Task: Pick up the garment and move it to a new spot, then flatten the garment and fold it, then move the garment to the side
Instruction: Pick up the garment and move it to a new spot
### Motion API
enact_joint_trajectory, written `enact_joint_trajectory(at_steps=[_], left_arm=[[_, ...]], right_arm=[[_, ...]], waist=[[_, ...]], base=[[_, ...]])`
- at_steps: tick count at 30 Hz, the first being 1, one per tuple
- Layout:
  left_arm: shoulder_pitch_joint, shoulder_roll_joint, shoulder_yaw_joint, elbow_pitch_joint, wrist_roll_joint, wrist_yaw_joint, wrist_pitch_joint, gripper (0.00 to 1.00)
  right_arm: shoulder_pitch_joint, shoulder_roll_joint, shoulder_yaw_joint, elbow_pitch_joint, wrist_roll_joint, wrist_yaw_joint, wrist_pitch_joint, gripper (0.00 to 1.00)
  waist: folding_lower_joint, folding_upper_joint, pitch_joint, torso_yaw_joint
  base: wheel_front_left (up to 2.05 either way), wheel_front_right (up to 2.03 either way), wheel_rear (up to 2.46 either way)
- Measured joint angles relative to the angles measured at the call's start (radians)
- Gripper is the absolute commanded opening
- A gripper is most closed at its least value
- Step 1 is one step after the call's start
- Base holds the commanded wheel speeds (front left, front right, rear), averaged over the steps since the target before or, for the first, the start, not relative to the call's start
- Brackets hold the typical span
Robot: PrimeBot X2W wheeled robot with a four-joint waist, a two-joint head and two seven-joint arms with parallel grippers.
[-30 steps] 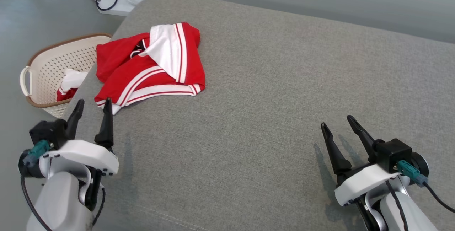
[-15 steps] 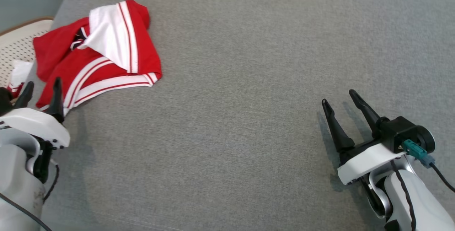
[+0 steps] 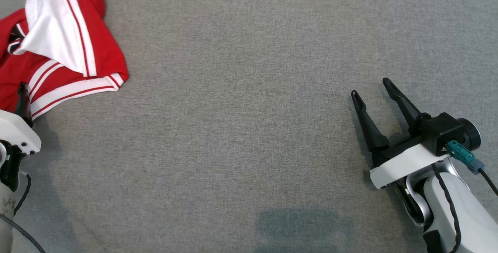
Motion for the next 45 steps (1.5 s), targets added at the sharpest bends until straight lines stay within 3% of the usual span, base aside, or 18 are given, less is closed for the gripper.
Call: enact_joint_trajectory(at_steps=[5, 6, 7, 8, 14, 21, 32, 37, 38, 45], left_arm=[[-0.018, -0.014, -0.006, 0.042, -0.001, 0.018, 0.011, 1.00], [-0.019, -0.016, -0.012, 0.050, -0.001, 0.017, 0.016, 0.50], [-0.021, -0.018, -0.013, 0.056, -0.001, 0.017, 0.019, 0.50], [-0.027, -0.021, -0.014, 0.060, -0.001, 0.017, 0.019, 0.00], [-0.035, -0.043, -0.031, 0.066, -0.004, 0.008, -0.008, 0.00], [-0.062, -0.044, -0.086, -0.048, 0.026, -0.009, -0.075, 0.00], [-0.121, -0.052, -0.211, -0.399, 0.062, -0.019, -0.068, 0.00], [-0.086, -0.119, -0.287, -0.506, 0.047, -0.019, -0.032, 0.00], [-0.050, -0.153, -0.320, -0.533, 0.034, -0.020, -0.024, 0.00], [0.027, -0.253, -0.431, -0.555, 0.019, -0.022, -0.018, 0.00]], right_arm=[[0.000, -0.006, -0.003, -0.013, 0.000, 0.000, 0.002, 1.00], [0.000, -0.005, -0.003, -0.014, 0.000, 0.000, 0.005, 1.00], [0.000, -0.004, -0.003, -0.014, 0.000, 0.000, 0.005, 1.00], [0.000, -0.002, -0.005, -0.014, 0.000, 0.000, 0.005, 1.00], [-0.001, 0.012, -0.009, -0.007, 0.000, 0.000, 0.005, 1.00], [-0.001, 0.026, -0.017, 0.026, 0.016, 0.000, -0.004, 1.00], [0.004, 0.080, -0.036, 0.084, 0.042, 0.000, -0.014, 1.00], [0.008, 0.094, -0.047, 0.084, 0.048, 0.000, -0.015, 1.00], [0.019, 0.103, -0.053, 0.083, 0.054, 0.000, -0.015, 1.00], [0.046, 0.113, -0.084, 0.084, 0.054, 0.000, -0.015, 1.00]], waist=[[0.0000, 0.0000, 0.018, -0.014], [0.0000, 0.0000, 0.018, -0.015], [0.0000, 0.0000, 0.017, -0.016], [0.0000, 0.0000, 0.016, -0.016], [0.0000, 0.0000, -0.007, -0.011], [0.0000, 0.0000, -0.051, -0.003], [0.0000, 0.0001, -0.145, -0.018], [0.0000, 0.0001, -0.173, -0.060], [0.0000, 0.0000, -0.184, -0.080], [0.0000, 0.0000, -0.210, -0.150]], base=[[0.00, 0.00, 0.00], [0.00, 0.00, 0.00], [0.00, 0.00, 0.00], [0.00, 0.00, 0.00], [0.00, 0.00, 0.00], [0.00, 0.00, 0.00], [0.00, 0.00, 0.00], [0.00, 0.00, 0.00], [0.00, 0.00, 0.00], [0.00, 0.00, 0.00]])
